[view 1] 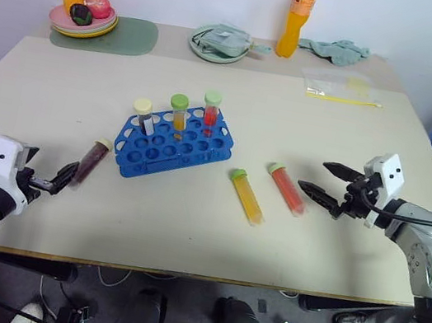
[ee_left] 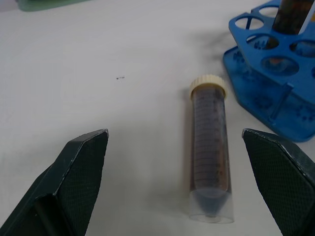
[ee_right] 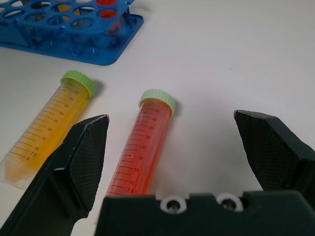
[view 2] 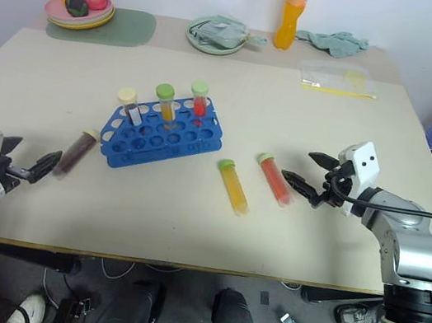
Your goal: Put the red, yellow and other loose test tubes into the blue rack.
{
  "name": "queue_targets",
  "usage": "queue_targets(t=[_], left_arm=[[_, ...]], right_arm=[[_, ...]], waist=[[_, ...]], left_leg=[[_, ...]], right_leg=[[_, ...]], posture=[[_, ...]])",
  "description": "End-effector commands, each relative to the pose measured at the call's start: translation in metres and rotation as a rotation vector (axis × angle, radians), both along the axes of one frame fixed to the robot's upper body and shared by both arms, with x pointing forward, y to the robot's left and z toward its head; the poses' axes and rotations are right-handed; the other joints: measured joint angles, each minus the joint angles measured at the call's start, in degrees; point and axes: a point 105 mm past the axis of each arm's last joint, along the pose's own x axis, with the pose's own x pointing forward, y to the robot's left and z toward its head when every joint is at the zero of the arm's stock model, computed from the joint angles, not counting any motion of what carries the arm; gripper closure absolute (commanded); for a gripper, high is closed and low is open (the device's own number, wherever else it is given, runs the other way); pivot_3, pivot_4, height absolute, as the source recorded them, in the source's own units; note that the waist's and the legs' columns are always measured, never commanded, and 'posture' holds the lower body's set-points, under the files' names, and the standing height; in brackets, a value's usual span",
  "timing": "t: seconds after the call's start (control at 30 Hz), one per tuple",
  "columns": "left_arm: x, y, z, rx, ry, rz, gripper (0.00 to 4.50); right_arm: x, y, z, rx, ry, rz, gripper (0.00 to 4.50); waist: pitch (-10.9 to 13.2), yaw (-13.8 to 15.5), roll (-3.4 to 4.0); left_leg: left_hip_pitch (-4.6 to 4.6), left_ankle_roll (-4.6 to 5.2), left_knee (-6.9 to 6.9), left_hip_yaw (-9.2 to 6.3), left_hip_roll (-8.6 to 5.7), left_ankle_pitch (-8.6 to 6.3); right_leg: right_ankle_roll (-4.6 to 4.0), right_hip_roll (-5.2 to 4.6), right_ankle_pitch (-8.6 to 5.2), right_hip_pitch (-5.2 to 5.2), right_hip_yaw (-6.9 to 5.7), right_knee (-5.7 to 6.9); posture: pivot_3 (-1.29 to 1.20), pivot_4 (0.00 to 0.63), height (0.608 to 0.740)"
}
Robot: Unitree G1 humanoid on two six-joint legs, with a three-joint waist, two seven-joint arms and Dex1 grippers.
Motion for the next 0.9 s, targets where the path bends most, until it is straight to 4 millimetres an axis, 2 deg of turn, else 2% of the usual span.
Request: queue_targets(t=[0.03,0.2,0.3,0.37,0.5,0.57,0.67,0.73,0.83,0.9], left_arm=[[0.0,-0.003,0.011,0.015,-0.044,-0.004,0.0],[0.001,-0.006,0.015,-0.002,-0.073,-0.008,0.0],[0.005,-0.019,0.019,-0.012,-0.096,-0.063,0.0],[0.007,-0.039,0.022,-0.015,-0.105,-0.153,0.0],[0.005,-0.097,0.025,-0.032,-0.106,-0.414,0.0],[0.001,-0.129,0.025,-0.03,-0.096,-0.564,0.0],[-0.009,-0.174,0.018,-0.014,-0.074,-0.768,0.0],[-0.012,-0.189,0.012,-0.005,-0.063,-0.831,0.0],[-0.011,-0.199,0.003,-0.012,-0.054,-0.862,0.0],[-0.011,-0.206,0.001,-0.02,-0.06,-0.88,0.0]], right_arm=[[0.005,-0.001,0.013,-0.013,-0.06,-0.004,0.0],[0.009,-0.001,0.017,-0.021,-0.068,-0.024,0.0],[0.012,0.002,0.023,-0.025,-0.058,-0.057,0.0],[0.012,0.008,0.03,-0.024,-0.027,-0.063,0.0],[0.006,0.026,0.037,-0.138,0.062,-0.047,0.0],[0.004,0.036,0.033,-0.172,0.177,-0.061,0.0],[0.007,0.042,0.022,-0.246,0.354,-0.175,0.0],[0.012,0.048,0.025,-0.279,0.386,-0.233,0.0],[0.016,0.06,0.026,-0.294,0.457,-0.258,0.0],[0.024,0.056,0.023,-0.319,0.485,-0.32,0.0]], waist=[[0.0,0.0,0.0],[0.0,0.01,0.0],[0.0,0.01,0.0],[0.0,0.02,0.01],[0.01,0.11,0.02],[0.01,0.14,0.02],[0.01,-0.05,0.02],[0.0,-0.08,0.03],[0.01,-0.04,0.06],[0.01,0.07,0.07]], left_leg=[[0.0,0.0,0.0,0.0,0.0,0.0],[0.0,0.0,0.0,0.0,0.0,0.0],[0.0,0.0,0.01,0.0,0.0,0.0],[0.0,0.0,0.02,0.0,0.0,0.0],[-0.03,0.0,0.04,-0.01,-0.01,0.0],[-0.05,0.0,0.04,-0.03,-0.01,0.0],[-0.06,0.0,0.09,-0.02,-0.01,0.0],[-0.06,0.0,0.1,-0.01,-0.01,0.0],[-0.13,0.0,0.04,-0.01,0.0,0.0],[-0.24,0.0,0.06,-0.03,-0.01,0.0]], right_leg=[[0.0,0.0,0.0,0.0,0.0,0.0],[0.0,0.0,0.0,0.0,0.0,0.0],[0.0,0.0,0.0,0.0,0.0,0.01],[0.0,0.01,0.0,0.0,0.0,0.01],[0.0,-0.01,0.0,-0.02,0.0,0.02],[0.0,-0.01,0.0,-0.02,0.0,0.01],[-0.02,0.0,0.0,-0.02,0.0,0.01],[-0.11,0.0,-0.04,-0.04,0.01,0.02],[-0.07,0.03,-0.02,-0.16,0.02,0.05],[-0.03,0.03,0.0,-0.25,0.0,0.06]], posture=[[0.0,0.15,0.74],[0.0,0.15,0.74],[0.0,0.15,0.74],[0.0,0.15,0.74],[0.0,0.15,0.74],[0.0,0.15,0.74],[0.0,0.15,0.74],[0.0,0.15,0.74],[0.0,0.15,0.74],[0.0,0.15,0.74]])
